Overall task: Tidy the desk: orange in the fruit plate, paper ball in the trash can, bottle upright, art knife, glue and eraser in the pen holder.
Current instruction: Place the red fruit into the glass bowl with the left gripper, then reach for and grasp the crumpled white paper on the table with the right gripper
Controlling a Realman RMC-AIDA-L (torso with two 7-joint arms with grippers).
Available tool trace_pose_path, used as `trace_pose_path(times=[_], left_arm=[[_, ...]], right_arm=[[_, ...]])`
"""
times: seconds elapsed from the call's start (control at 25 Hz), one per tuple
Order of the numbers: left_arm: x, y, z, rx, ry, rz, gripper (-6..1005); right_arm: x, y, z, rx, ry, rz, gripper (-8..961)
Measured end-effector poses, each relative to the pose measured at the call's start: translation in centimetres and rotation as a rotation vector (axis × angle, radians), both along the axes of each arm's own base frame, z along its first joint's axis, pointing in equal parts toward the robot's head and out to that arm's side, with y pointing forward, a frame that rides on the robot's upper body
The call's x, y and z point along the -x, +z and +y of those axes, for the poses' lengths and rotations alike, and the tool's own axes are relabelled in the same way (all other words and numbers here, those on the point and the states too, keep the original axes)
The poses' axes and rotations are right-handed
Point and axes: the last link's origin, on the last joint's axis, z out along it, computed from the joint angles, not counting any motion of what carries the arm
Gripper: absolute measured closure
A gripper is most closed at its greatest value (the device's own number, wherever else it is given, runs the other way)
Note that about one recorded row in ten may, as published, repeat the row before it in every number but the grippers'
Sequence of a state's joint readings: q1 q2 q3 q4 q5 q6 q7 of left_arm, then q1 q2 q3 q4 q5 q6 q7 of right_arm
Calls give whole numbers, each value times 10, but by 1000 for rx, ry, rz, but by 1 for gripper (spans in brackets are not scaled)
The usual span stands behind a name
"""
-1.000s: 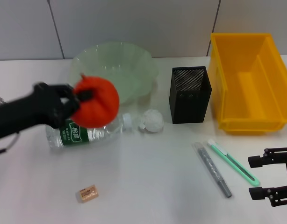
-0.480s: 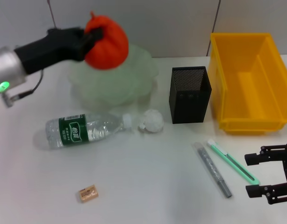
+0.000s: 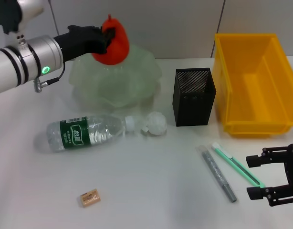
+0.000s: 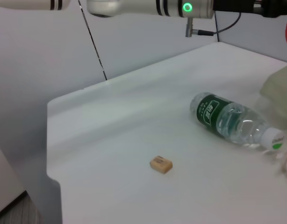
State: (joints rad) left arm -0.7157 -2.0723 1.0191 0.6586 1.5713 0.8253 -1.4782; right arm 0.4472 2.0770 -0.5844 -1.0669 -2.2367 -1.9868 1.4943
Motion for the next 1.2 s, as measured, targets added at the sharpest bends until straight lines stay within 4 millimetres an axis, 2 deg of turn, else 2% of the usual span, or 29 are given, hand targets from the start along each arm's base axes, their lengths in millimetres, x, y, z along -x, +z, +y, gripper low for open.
trace_pose_path(times=[0.08,0.28,0.32,0.4,0.76,0.8,0.84,0.88,0.92,0.96,1.04,1.08,1.12,1.16,1.2], left_arm=[[4,-7,7,-33,52,49,943],[1,-15,11,-38,64,85,765],[-4,-21,14,-38,57,119,725],[-6,-22,16,-40,58,126,643],[-5,-21,17,-44,64,126,403],[3,-14,9,-27,55,97,373],[3,-14,9,-27,55,97,344],[5,-9,-3,19,8,55,314],[5,-9,-3,19,8,55,288],[8,-1,-25,77,-66,1,262],[8,-1,-25,77,-66,1,210],[10,3,-37,103,-101,-19,184],[19,11,-73,187,-192,-59,184],[24,13,-85,212,-208,-74,184],[28,15,-97,238,-223,-88,184]], right_arm=[[0,0,1,-3,-1,-3,190],[0,0,2,-5,-3,-5,190],[1,0,2,-5,-3,-5,190],[1,0,3,-6,-3,-5,190],[6,-1,12,-18,-22,2,190],[9,-2,18,-28,-39,1,190],[9,-2,18,-28,-39,1,190],[12,-4,25,-41,-47,-13,190],[12,-4,25,-41,-47,-13,190],[14,-6,29,-48,-44,-24,191],[28,-13,41,-61,-24,-71,191],[34,-15,46,-63,-17,-94,191],[34,-15,46,-63,-17,-94,191],[41,-17,50,-65,-11,-119,191],[61,-22,59,-61,8,-175,191]])
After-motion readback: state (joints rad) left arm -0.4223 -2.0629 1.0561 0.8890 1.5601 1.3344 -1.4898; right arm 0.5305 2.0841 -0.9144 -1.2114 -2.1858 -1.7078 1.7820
